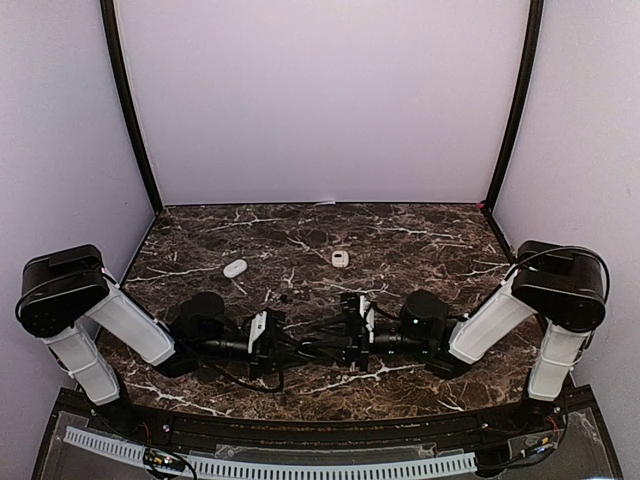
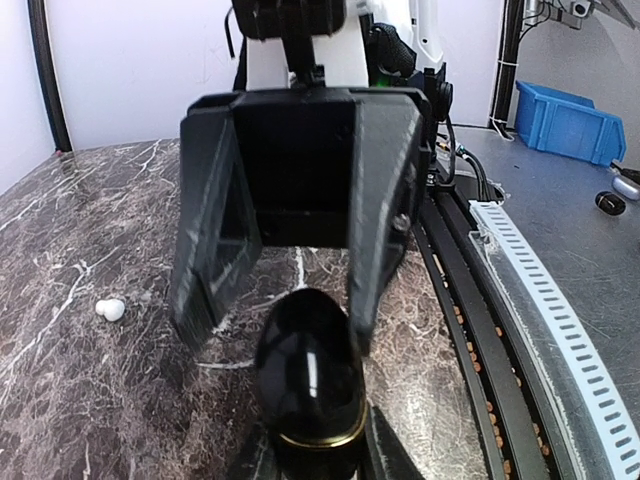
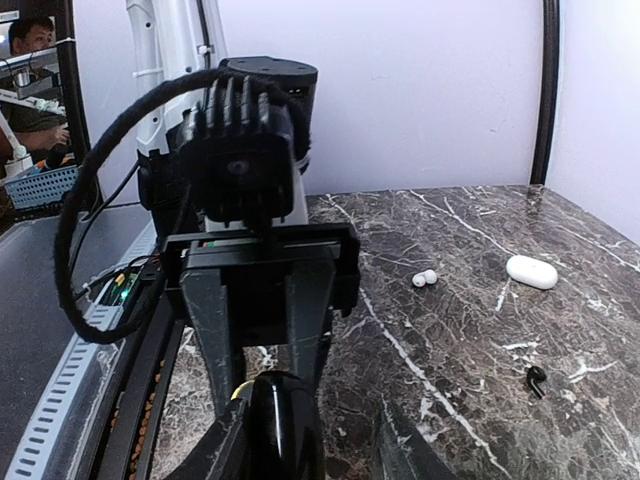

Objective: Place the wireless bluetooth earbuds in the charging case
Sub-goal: Open the charging case.

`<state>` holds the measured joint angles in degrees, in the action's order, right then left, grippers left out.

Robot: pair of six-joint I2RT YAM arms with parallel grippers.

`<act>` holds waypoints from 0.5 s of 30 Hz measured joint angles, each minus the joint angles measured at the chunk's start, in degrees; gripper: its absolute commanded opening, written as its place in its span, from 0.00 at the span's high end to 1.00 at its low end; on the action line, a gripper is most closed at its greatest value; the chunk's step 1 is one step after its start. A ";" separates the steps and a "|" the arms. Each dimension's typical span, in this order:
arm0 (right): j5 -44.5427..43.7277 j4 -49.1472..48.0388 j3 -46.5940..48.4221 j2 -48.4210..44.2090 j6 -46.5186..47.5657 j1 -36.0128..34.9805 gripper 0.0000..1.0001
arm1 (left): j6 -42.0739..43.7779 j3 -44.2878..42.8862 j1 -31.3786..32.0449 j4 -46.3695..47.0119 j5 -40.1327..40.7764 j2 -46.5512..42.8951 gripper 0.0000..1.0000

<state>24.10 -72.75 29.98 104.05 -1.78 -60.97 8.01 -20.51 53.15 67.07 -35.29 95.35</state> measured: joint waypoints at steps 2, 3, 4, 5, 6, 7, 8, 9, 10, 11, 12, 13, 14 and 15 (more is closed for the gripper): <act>-0.35 -0.94 0.00 0.00 -0.39 0.55 0.61 | 0.02 0.04 0.02 -0.37 -0.44 0.00 0.87; -0.63 -0.96 0.00 0.00 -0.46 0.83 0.62 | 0.02 0.04 0.11 -0.37 -0.87 0.00 0.87; -0.85 -0.92 0.00 0.00 -0.48 1.05 0.62 | 0.04 0.04 0.15 -0.33 -1.18 0.00 0.87; -1.07 -0.92 0.00 0.00 -0.52 1.16 0.62 | 0.04 0.04 0.24 -0.33 -1.36 0.00 0.87; -1.18 -0.94 0.00 0.00 -0.52 1.22 0.63 | 0.07 0.04 0.28 -0.33 -1.51 0.00 0.87; -1.25 -0.94 0.00 0.00 -0.55 1.33 0.63 | 0.09 0.04 0.28 -0.33 -1.66 0.00 0.87; -1.22 -0.94 0.00 0.00 -0.55 1.33 0.63 | 0.13 0.04 0.28 -0.33 -1.75 0.00 0.87; -1.22 -0.94 0.00 0.00 -0.55 1.36 0.63 | 0.13 0.04 0.28 -0.33 -1.77 0.00 0.87; -1.20 -0.92 0.00 0.00 -0.55 1.36 0.63 | 0.13 0.04 0.28 -0.33 -1.77 0.00 0.87; -1.20 -0.92 0.00 0.00 -0.52 1.36 0.62 | 0.15 0.04 0.28 -0.33 -1.79 0.00 0.87; -1.18 -0.90 0.00 0.00 -0.50 1.36 0.62 | 0.15 0.04 0.28 -0.33 -1.79 0.00 0.87; -1.09 -0.90 0.00 0.00 -0.48 1.36 0.60 | 0.15 0.04 0.28 -0.33 -1.79 0.00 0.87; -0.98 -0.90 0.00 0.00 -0.44 1.36 0.58 | 0.13 0.04 0.28 -0.33 -1.81 0.00 0.87; -0.79 -0.90 0.00 0.00 -0.33 1.36 0.55 | 0.15 0.04 0.28 -0.33 -1.81 0.00 0.87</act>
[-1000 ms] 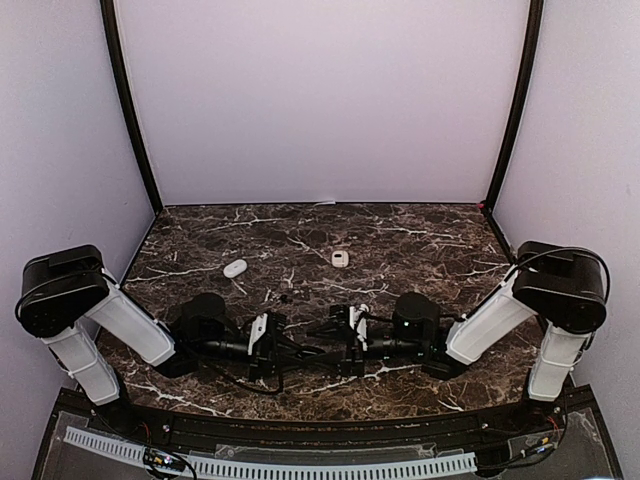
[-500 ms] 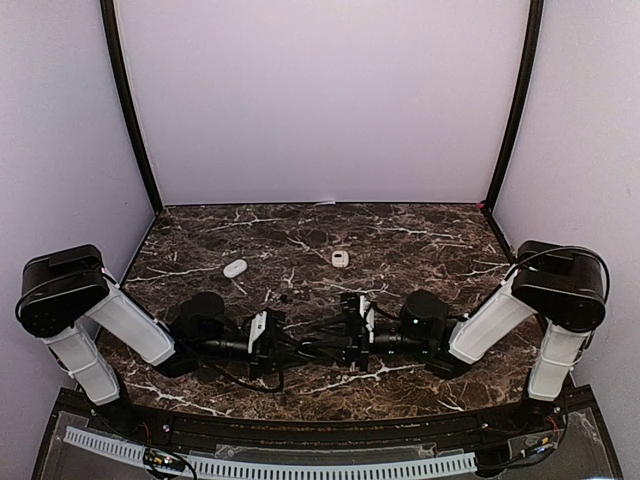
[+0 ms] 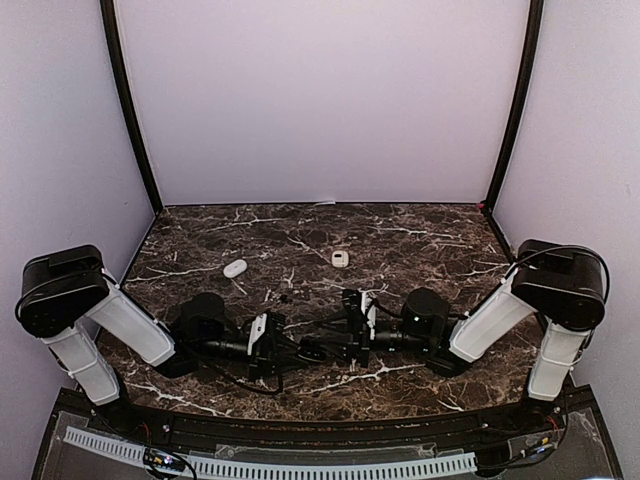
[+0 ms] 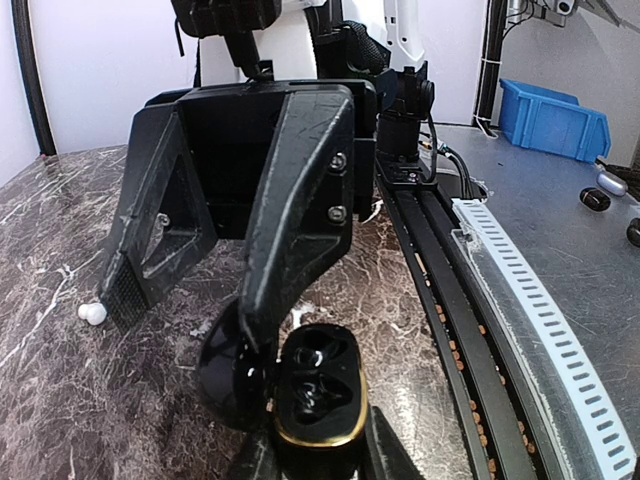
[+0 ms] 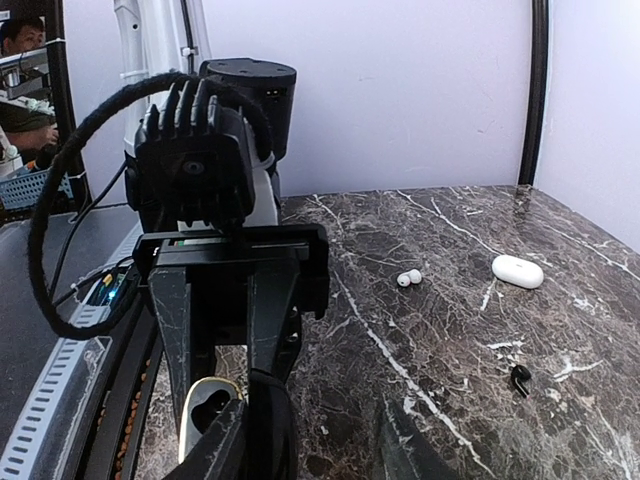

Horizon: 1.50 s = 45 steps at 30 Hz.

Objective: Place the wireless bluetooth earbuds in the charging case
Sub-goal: Open the charging case, then move the left earbud to the center of the board.

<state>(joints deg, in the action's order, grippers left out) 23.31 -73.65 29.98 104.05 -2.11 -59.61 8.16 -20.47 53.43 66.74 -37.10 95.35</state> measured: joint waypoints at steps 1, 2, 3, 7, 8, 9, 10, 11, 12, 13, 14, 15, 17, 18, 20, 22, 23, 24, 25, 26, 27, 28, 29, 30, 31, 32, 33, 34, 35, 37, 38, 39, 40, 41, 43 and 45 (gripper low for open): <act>0.24 0.00 0.00 0.00 0.11 0.02 0.52 | -0.02 0.00 0.00 -0.02 -0.07 0.00 0.87; 0.57 0.00 0.00 0.00 0.42 0.02 0.49 | -0.02 0.00 0.00 0.00 -0.13 0.00 0.87; 0.96 0.00 0.00 0.00 0.66 0.02 0.48 | -0.02 0.00 0.00 -0.02 -0.22 0.00 0.87; 2.21 -0.09 -0.02 0.00 1.44 0.07 0.44 | -0.02 0.00 0.00 -0.02 -0.42 0.00 0.87; 2.45 -0.09 -0.04 0.00 1.57 0.07 0.44 | -0.02 0.00 0.00 -0.02 -0.44 0.00 0.87; 2.62 -0.11 -0.11 0.00 1.66 0.07 0.43 | -0.02 0.00 0.00 -0.02 -0.44 0.00 0.87; 2.67 -0.11 -0.15 0.00 1.77 0.07 0.43 | -0.02 0.00 0.00 -0.02 -0.46 0.00 0.87; 2.71 -0.09 -0.24 0.00 1.86 0.07 0.42 | -0.02 0.00 0.00 -0.02 -0.48 0.00 0.87; 2.75 -0.07 -0.33 0.00 1.90 0.07 0.41 | -0.02 0.00 0.00 -0.02 -0.50 0.00 0.87; 2.78 -0.07 -0.35 0.00 1.99 0.07 0.41 | -0.02 0.00 0.00 -0.02 -0.52 0.00 0.87; 2.82 -0.09 -0.35 0.00 2.03 0.07 0.39 | -0.02 0.00 0.00 -0.02 -0.57 0.00 0.87; 2.82 -0.09 -0.37 0.00 2.05 0.07 0.38 | -0.02 0.00 0.00 -0.02 -0.57 0.00 0.87; 2.84 -0.09 -0.39 0.00 2.23 0.07 0.36 | -0.02 0.00 0.00 -0.02 -0.57 0.00 0.87; 2.84 -0.09 -0.42 0.00 2.27 0.07 0.34 | -0.02 0.00 0.00 -0.02 -0.57 0.00 0.87; 2.84 -0.11 -0.44 0.00 2.54 0.04 0.29 | -0.02 0.00 0.00 -0.02 -0.57 0.00 0.87; 2.80 -0.20 -0.48 0.00 2.95 0.04 0.24 | -0.02 0.00 0.00 -0.02 -0.57 0.00 0.87; 2.80 -0.42 -0.61 0.00 3.10 0.04 0.22 | -0.02 0.00 0.00 -0.04 -0.57 0.00 0.86; 2.80 -0.68 -0.81 0.00 3.30 0.04 0.21 | -0.02 0.00 0.00 -0.04 -0.57 0.00 0.87; 2.78 -0.96 -1.05 0.00 3.41 0.04 0.20 | -0.02 0.00 0.00 -0.04 -0.57 0.00 0.87; 2.78 -1.18 -1.25 0.00 3.56 0.04 0.19 | -0.04 0.00 0.00 -0.04 -0.59 0.00 0.87; 2.71 -1.42 -1.46 0.00 3.61 0.04 0.19 | -0.04 0.00 0.00 -0.04 -0.59 0.00 0.87; 2.71 -1.57 -1.60 0.00 3.63 0.04 0.19 | -0.04 0.00 0.00 -0.04 -0.59 0.00 0.87; 2.67 -1.70 -1.68 0.00 3.65 0.04 0.19 | -0.02 0.00 0.00 -0.04 -0.59 0.00 0.86; 2.64 -1.81 -1.77 0.00 3.72 0.04 0.19 | -0.02 0.00 0.00 -0.04 -0.59 0.00 0.86; 2.62 -1.81 -1.77 0.00 3.72 0.04 0.19 | -0.04 0.00 0.00 -0.04 -0.59 0.00 0.87; 2.60 -1.84 -1.77 0.00 3.74 0.04 0.19 | -0.04 0.00 0.00 -0.04 -0.61 0.00 0.86; 2.60 -1.90 -1.77 0.00 3.74 0.04 0.19 | -0.04 0.00 0.00 -0.04 -0.61 0.00 0.87; 2.60 -2.10 -1.81 0.00 3.74 0.04 0.18 | -0.04 0.00 0.00 -0.04 -0.61 0.00 0.87; 2.62 -2.38 -1.90 0.00 3.74 0.04 0.18 | -0.13 0.00 0.00 -0.04 -0.61 0.00 0.87; 2.62 -3.39 -2.32 0.00 3.74 0.04 0.18 | -0.46 0.00 0.00 -0.02 -0.57 0.00 0.87; 2.62 -3.80 -2.60 0.00 3.74 0.04 0.19 | -0.70 0.02 0.00 0.00 -0.50 -0.04 0.87; 2.62 -4.13 -2.93 -0.02 3.76 0.04 0.19 | -0.96 0.11 -0.02 0.04 -0.37 -0.17 0.87; 2.56 -4.37 -3.23 -0.07 3.80 0.04 0.20 | -1.33 0.28 -0.15 0.09 -0.26 -0.42 0.87; 2.40 -4.39 -3.54 -0.24 3.82 0.04 0.20 | -1.73 0.50 -0.52 0.24 -0.17 -0.70 0.87; 1.97 -4.52 -4.44 -0.96 4.07 0.04 0.20 | -2.99 1.05 -1.55 0.52 -0.31 -1.53 0.87; 0.96 -4.79 -5.46 -2.23 4.57 0.04 0.21 | -4.94 1.70 -3.74 1.05 -0.44 -2.73 0.88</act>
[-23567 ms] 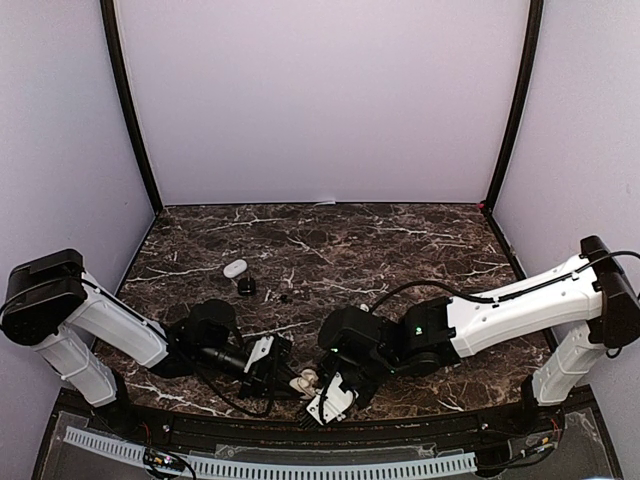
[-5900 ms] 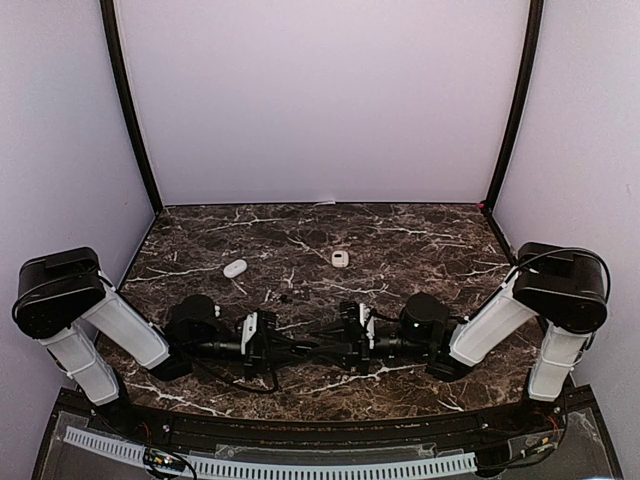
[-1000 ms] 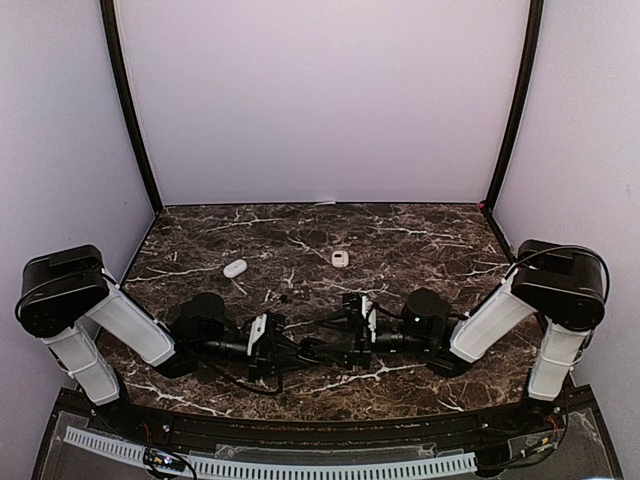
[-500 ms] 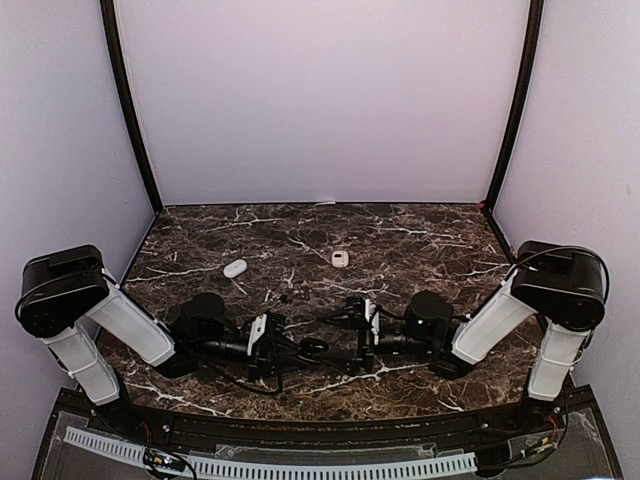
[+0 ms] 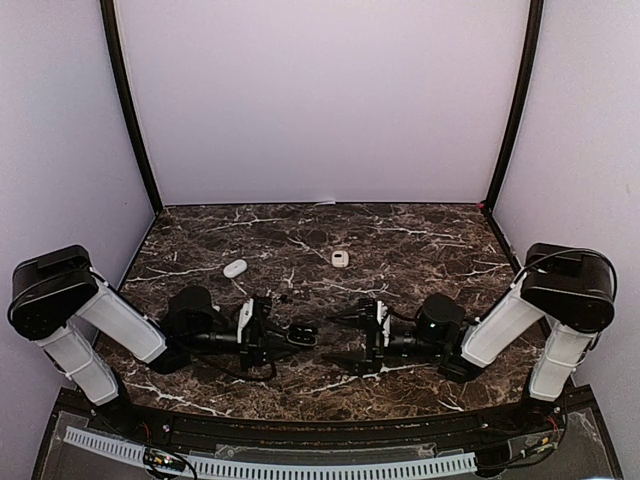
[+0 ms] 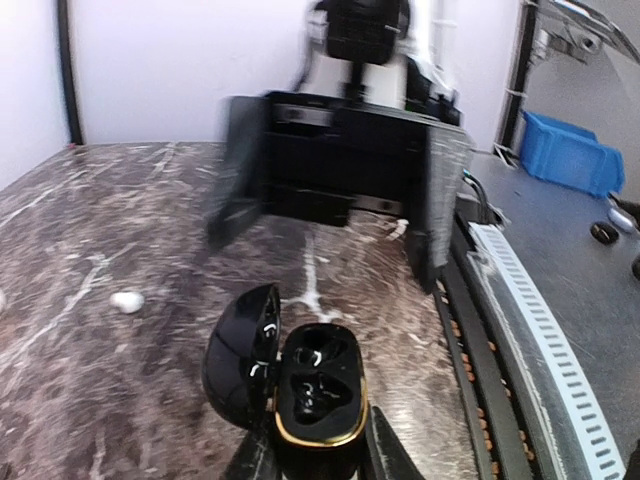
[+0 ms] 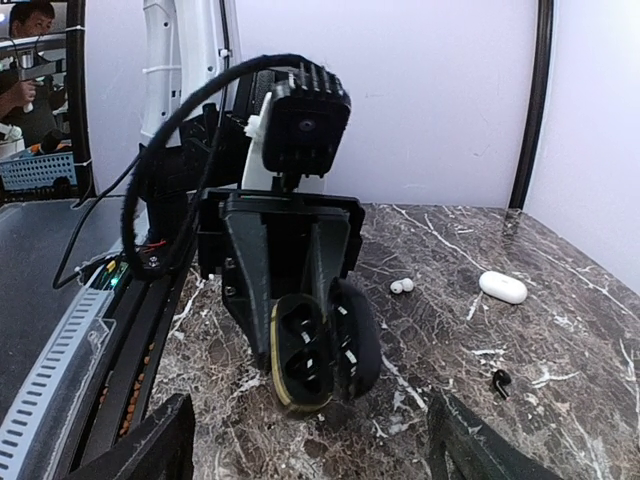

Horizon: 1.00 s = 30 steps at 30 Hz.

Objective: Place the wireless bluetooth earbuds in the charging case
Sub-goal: Move the left earbud to the center of the board.

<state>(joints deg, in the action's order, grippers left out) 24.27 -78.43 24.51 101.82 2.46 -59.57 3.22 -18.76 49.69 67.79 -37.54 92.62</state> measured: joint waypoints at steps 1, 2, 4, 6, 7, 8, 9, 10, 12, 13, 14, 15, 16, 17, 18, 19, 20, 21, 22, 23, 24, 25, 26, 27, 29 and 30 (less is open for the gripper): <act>-0.70 0.04 -0.31 -0.72 0.13 0.00 0.22 | -1.07 0.44 -1.33 0.44 -0.07 -0.68 0.89; -2.14 0.44 -0.42 -2.03 0.31 -0.04 0.22 | -2.34 0.98 -2.82 1.09 -0.13 -1.49 0.89; -3.80 1.42 -0.24 -3.41 0.44 -0.09 0.23 | -4.22 2.03 -5.05 1.33 0.09 -3.23 0.89; -6.49 4.44 0.81 -5.14 0.74 -0.59 0.22 | -5.46 2.60 -6.45 0.79 0.92 -5.16 0.89; -8.46 6.43 1.73 -5.92 1.20 -0.98 0.22 | -5.99 2.69 -6.91 0.07 1.68 -6.51 0.89; -10.03 8.07 2.62 -6.47 1.66 -1.49 0.22 | -6.40 2.69 -7.45 -0.85 2.40 -7.87 0.89; -11.74 10.05 3.54 -6.97 2.10 -2.29 0.22 | -6.78 2.69 -8.00 -1.73 3.08 -9.18 0.89; -13.03 12.04 4.55 -7.28 2.49 -3.13 0.22 | -7.04 2.71 -8.52 -2.45 3.78 -10.34 0.89; -15.04 16.31 6.88 -7.28 2.73 -4.83 0.20 | -7.80 2.75 -10.29 -4.63 5.11 -12.83 0.89; -15.63 18.67 8.28 -7.08 2.49 -5.60 0.17 | -8.20 2.84 -11.30 -5.49 5.70 -13.92 0.89; -16.28 20.87 10.01 -6.62 1.88 -6.29 0.15 | -8.48 2.91 -12.35 -6.71 6.67 -15.15 0.89; -16.92 22.99 11.87 -5.86 1.33 -6.95 0.14 | -8.70 2.99 -13.00 -7.48 7.21 -16.00 0.89; -17.53 24.55 13.68 -4.90 0.61 -7.54 0.13 | -9.05 3.26 -13.81 -8.44 8.28 -17.20 0.89; -18.40 26.64 16.15 -3.43 0.04 -8.39 0.12 | -9.31 3.56 -14.56 -9.38 9.44 -18.51 0.89; -19.56 28.33 18.34 -1.86 -0.55 -9.22 0.11 | -9.55 4.07 -15.08 -10.64 11.19 -20.15 0.89; -20.70 29.94 20.50 -0.15 -1.09 -10.10 0.10 | -9.57 4.11 -15.12 -10.84 11.43 -20.35 0.89; -21.86 31.76 22.69 1.64 -1.53 -11.02 0.09 | -9.70 4.46 -15.15 -11.30 12.90 -21.05 0.89; -22.91 33.35 24.83 3.56 -1.81 -11.96 0.08 | -9.81 4.83 -15.47 -11.56 14.14 -21.51 0.89; -23.96 34.82 26.80 5.49 -2.27 -12.87 0.08 | -9.97 5.27 -15.91 -11.96 15.21 -21.86 0.89; -24.72 35.98 28.65 7.50 -2.58 -13.84 0.07 | -10.21 5.73 -16.55 -12.37 16.68 -22.08 0.89; -25.35 36.72 30.01 9.20 -2.89 -14.62 0.07 | -10.56 6.12 -17.27 -12.70 17.79 -22.14 0.89; -25.83 37.27 31.10 10.73 -3.13 -15.32 0.07 | -10.97 6.43 -17.86 -13.11 18.97 -22.23 0.89; -26.01 37.79 32.06 12.09 -3.26 -15.87 0.07 | -11.26 6.67 -18.40 -13.62 19.82 -22.38 0.89; -26.27 38.45 33.16 13.46 -3.37 -16.33 0.06 | -11.47 6.88 -18.82 -14.03 20.81 -22.64 0.89; -26.77 39.95 35.85 16.02 -3.45 -17.00 0.06 | -11.91 7.21 -19.32 -14.71 22.25 -23.43 0.89; -26.93 40.63 37.03 17.03 -3.50 -17.18 0.05 | -12.07 7.37 -19.34 -14.73 22.71 -23.78 0.89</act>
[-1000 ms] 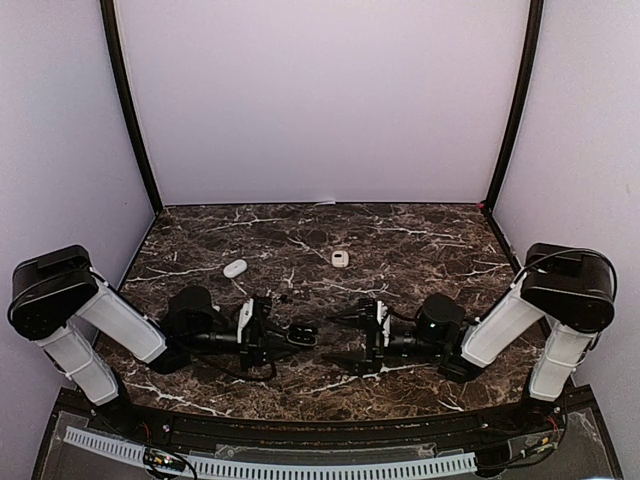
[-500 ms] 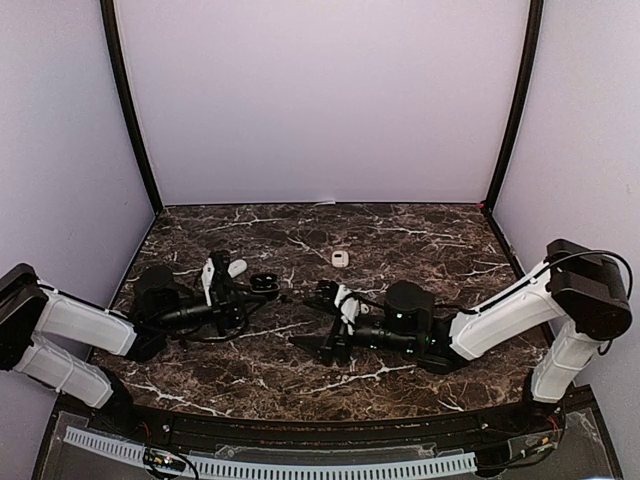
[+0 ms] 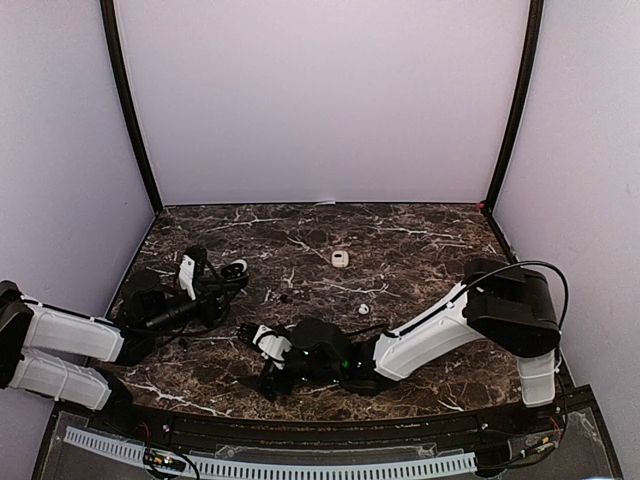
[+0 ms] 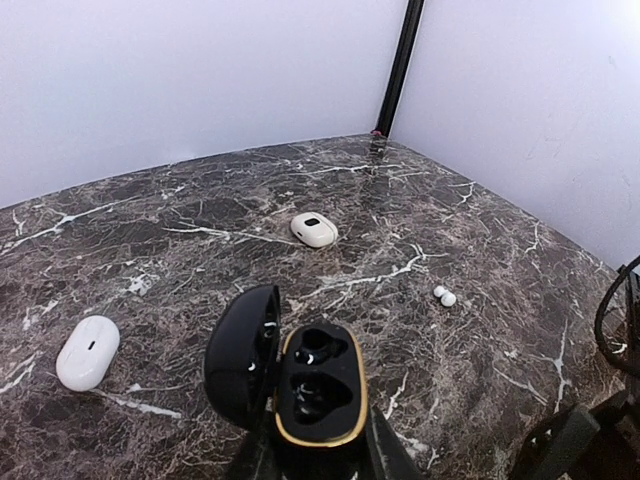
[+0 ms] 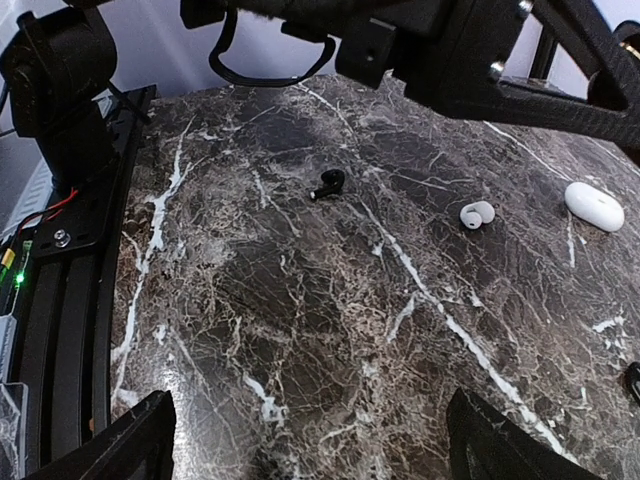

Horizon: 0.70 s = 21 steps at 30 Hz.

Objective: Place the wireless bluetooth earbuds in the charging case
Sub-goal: Move the left earbud to the center of the board.

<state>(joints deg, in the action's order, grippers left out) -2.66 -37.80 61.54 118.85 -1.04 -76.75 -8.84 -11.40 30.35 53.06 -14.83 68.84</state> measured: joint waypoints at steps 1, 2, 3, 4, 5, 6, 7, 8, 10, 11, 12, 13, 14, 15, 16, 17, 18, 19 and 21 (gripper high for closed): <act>-0.20 0.68 1.01 0.72 0.02 -0.20 0.04 | -0.24 0.13 -0.09 0.00 0.48 -0.37 0.89; -0.33 1.14 1.60 1.14 0.00 -0.20 0.04 | -0.42 0.26 -0.11 0.02 0.70 -0.61 0.89; -0.50 1.49 1.79 1.22 0.00 -0.22 0.03 | -0.55 0.39 -0.17 0.02 0.85 -0.74 0.88; -0.79 1.49 1.79 1.20 -0.02 -0.22 0.02 | -0.66 0.48 -0.20 0.02 0.94 -0.74 0.88; -1.05 1.40 1.81 1.20 -0.09 -0.24 0.01 | -0.66 0.57 -0.20 0.00 0.94 -0.70 0.88; -1.25 1.33 1.77 1.18 -0.13 -0.24 0.00 | -0.68 0.57 -0.20 0.00 0.90 -0.61 0.88; -1.46 1.11 1.60 1.14 -0.17 -0.24 0.00 | -0.66 0.57 -0.20 0.02 0.74 -0.46 0.88; -1.70 0.61 1.16 1.01 -0.26 -0.24 0.00 | -0.66 0.57 -0.20 0.04 0.50 -0.17 0.88; -2.34 -0.52 -0.39 0.46 -0.59 -0.24 0.01 | -0.66 0.57 -0.20 0.09 -0.22 0.74 0.88; -2.64 -1.03 -1.20 0.15 -0.79 -0.24 0.01 | -0.66 0.57 -0.22 0.11 -0.70 1.31 0.88; -3.30 -1.44 -2.19 -0.22 -1.16 -0.24 0.01 | -0.66 0.57 -0.22 0.22 -1.29 2.10 0.88; -3.89 -1.64 -2.80 -0.44 -1.49 -0.24 0.01 | -0.68 0.57 -0.22 0.24 -1.70 2.58 0.88; -5.05 -1.68 -3.21 -0.57 -2.03 -0.24 0.01 | -0.74 0.57 -0.22 0.35 -2.12 3.13 0.88; -5.95 -1.66 -3.45 -0.63 -2.54 -0.24 0.01 | -0.83 0.57 -0.22 0.42 -2.45 3.61 0.88; -7.23 -1.66 -3.74 -0.74 -2.91 -0.24 0.01 | -0.87 0.57 -0.22 0.42 -2.62 3.85 0.88; -8.46 -1.68 -4.24 -1.05 -3.23 -0.22 0.01 | -0.87 0.57 -0.22 0.42 -2.71 3.91 0.88; -9.60 -2.12 -5.29 -1.62 -3.52 -0.09 0.01 | -0.87 0.57 -0.22 0.50 -2.71 3.89 0.88; -10.25 -2.36 -6.47 -2.38 -3.61 0.07 0.01 | -0.87 0.57 -0.22 0.63 -2.67 3.85 0.88; -10.19 -2.49 -9.38 -4.50 -3.80 0.81 0.02 | -0.90 0.57 -0.22 0.72 -2.45 3.61 0.88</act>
<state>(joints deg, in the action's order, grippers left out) -12.84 -40.29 52.16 114.34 -4.84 -75.94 -9.74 -10.83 30.13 53.78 -17.28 72.44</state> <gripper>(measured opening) 0.994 0.239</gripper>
